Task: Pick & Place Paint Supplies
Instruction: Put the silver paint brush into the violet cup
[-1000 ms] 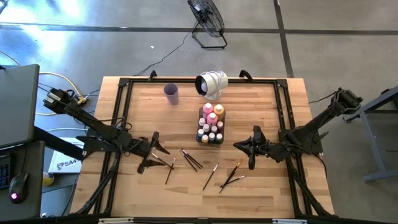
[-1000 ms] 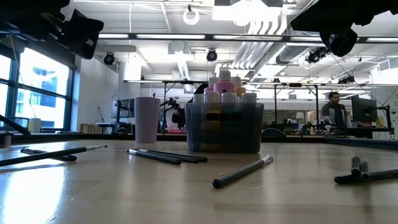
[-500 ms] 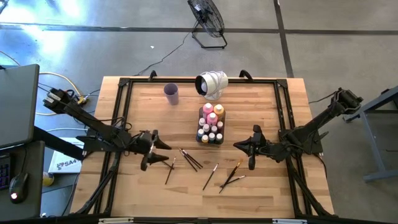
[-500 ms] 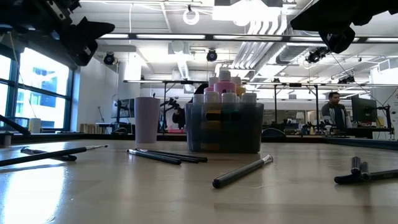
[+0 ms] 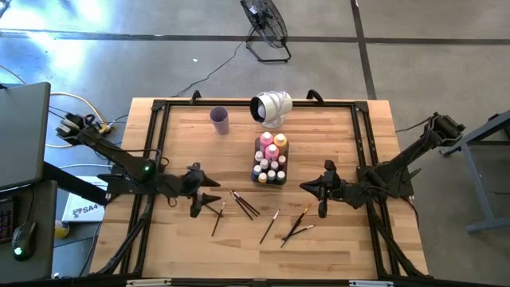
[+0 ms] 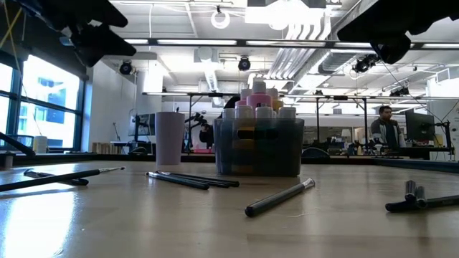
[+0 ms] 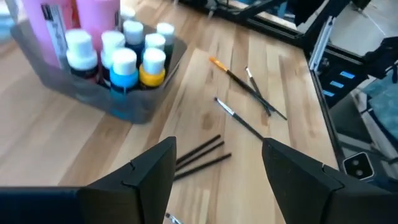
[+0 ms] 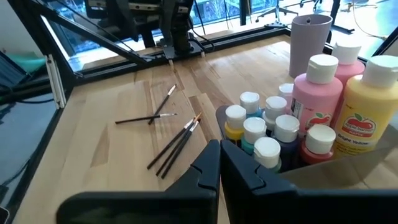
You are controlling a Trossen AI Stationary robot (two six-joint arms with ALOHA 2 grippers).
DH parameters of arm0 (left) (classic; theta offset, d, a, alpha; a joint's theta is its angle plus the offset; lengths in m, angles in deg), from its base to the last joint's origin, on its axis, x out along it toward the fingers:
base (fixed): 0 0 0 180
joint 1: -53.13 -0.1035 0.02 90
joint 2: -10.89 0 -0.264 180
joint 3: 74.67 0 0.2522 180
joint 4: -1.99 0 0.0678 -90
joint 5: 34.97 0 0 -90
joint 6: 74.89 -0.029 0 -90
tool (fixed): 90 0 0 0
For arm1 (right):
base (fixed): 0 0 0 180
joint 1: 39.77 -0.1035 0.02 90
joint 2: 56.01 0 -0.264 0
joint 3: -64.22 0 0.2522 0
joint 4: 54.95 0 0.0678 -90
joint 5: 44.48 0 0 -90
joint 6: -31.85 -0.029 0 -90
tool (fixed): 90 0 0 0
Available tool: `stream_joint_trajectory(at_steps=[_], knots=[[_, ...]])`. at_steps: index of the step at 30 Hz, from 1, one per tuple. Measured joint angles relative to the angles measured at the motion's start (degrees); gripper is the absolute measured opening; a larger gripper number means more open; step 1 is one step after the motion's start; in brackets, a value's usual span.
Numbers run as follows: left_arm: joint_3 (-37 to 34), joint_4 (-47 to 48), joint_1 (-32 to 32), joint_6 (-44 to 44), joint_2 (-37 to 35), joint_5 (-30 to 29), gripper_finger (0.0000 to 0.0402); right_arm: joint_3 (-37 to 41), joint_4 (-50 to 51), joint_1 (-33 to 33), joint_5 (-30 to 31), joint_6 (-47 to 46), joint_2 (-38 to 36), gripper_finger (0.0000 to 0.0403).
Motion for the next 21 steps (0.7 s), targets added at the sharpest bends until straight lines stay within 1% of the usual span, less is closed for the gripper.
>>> stream_joint_trajectory(at_steps=[7, 17, 21], knots=[[0.04, 1.7, 0.0, 4.4, 2.58, 0.63, 0.0235, 0.0, 0.6, 0.0, -0.01, -0.22, 0.0, 0.0002], [0.04, 1.5, 0.0, 5.0, 7.55, 0.66, 0.0235, 0.0, 0.64, 0.0, -0.02, 0.04, 0.0, 0.0002], [0.04, 1.49, -0.02, 7.63, 9.45, 0.18, 0.0235, 0.0, 0.64, 0.0, -0.02, 0.09, 0.0, 0.0003]])
